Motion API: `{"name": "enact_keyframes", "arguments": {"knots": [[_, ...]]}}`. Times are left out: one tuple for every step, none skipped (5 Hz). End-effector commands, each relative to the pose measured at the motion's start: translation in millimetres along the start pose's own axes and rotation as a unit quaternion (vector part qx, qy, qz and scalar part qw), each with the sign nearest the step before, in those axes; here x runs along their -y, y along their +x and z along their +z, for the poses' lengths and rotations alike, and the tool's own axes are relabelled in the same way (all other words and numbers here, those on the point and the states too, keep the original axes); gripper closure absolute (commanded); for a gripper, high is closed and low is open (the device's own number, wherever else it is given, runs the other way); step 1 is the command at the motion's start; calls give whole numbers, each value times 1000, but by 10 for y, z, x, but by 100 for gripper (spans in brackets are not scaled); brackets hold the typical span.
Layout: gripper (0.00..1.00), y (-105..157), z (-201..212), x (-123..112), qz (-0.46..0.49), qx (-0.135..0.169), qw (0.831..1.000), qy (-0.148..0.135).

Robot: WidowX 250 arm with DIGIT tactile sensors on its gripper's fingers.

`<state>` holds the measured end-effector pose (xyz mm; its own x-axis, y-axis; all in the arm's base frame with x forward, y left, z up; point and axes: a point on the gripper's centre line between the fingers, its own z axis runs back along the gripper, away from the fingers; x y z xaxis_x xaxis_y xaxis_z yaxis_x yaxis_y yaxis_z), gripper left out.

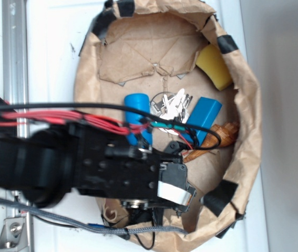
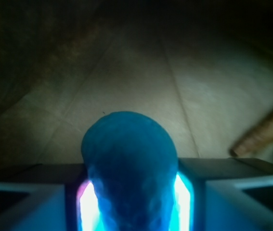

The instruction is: Grab the blue ball.

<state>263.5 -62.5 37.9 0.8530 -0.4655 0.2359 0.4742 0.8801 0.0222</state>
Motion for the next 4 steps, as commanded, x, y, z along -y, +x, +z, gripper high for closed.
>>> {"name": "enact_keyframes", "arguments": {"knots": [[100,-272,1230,-706,221,17,969,107],[100,-240,1711,-726,328,-35,941,72],[100,-162,1530,-602,363,-115,921,86],[100,-207,1440,-549,369,-123,917,95]]}}
